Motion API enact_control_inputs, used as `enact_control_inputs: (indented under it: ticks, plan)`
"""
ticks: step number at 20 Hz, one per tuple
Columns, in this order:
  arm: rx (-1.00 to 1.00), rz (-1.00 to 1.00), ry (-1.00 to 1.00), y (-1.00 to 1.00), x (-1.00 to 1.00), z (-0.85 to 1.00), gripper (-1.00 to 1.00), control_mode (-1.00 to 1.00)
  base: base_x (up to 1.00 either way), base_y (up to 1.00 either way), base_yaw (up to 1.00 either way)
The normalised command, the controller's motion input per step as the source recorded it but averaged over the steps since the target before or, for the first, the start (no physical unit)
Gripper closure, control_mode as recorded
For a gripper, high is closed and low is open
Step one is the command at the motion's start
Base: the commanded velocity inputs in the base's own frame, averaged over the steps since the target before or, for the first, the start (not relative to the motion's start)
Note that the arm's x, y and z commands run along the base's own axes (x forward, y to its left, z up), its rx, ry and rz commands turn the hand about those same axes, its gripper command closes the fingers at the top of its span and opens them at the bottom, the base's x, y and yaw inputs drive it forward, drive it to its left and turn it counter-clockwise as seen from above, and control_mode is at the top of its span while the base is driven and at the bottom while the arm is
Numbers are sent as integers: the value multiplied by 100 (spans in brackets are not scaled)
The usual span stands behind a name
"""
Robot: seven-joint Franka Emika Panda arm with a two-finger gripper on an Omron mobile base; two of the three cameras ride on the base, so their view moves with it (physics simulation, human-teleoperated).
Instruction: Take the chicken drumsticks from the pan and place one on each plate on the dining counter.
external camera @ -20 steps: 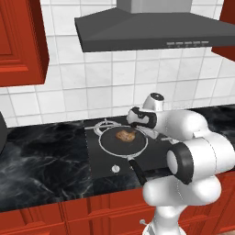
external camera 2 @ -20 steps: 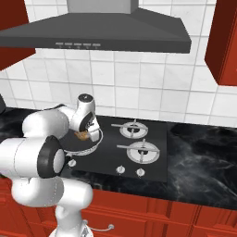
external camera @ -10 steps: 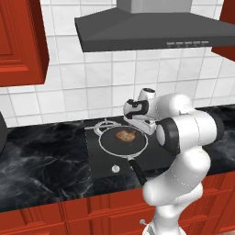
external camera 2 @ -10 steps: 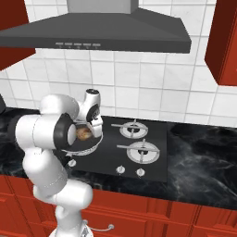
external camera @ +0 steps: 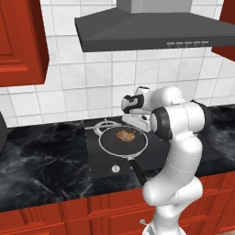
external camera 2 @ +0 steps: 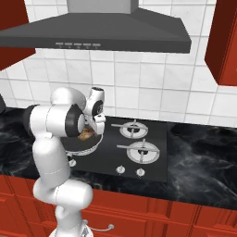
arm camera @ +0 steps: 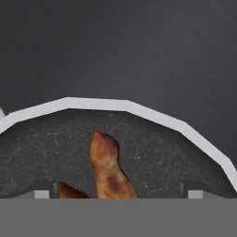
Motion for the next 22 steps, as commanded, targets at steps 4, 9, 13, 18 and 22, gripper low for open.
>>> enact_control_inputs:
  ticks: [4,9,13,18,22]
  plan:
    - [0,0,0,7,13,-24,-100,-100,0,0,0]
    - [0,-4,0,10,0,-21,-100,-100,0,0,0]
    - [0,-6,0,9,0,-15,-100,-100,0,0,0]
    - [0,-6,0,4,8,-13,-100,-100,0,0,0]
    - [0,-5,0,4,6,-11,-100,-100,0,0,0]
